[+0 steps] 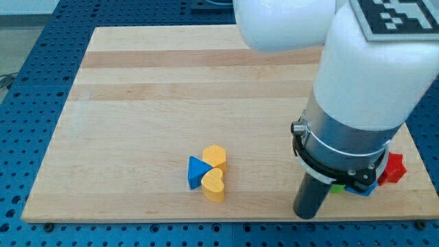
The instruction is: Push the green circle into the group of the blocks
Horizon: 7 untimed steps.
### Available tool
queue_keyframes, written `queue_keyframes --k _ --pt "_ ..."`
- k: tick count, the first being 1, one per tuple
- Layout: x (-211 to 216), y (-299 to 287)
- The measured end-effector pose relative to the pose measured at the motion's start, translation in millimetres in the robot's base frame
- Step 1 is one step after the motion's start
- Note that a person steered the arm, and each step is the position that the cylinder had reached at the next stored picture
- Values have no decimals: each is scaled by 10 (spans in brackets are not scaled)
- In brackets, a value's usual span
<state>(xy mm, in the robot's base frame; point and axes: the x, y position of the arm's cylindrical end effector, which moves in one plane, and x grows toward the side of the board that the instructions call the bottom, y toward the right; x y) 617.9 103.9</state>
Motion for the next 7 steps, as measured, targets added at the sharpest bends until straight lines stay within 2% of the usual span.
queue_keyframes --k 7 --pt "-498 283"
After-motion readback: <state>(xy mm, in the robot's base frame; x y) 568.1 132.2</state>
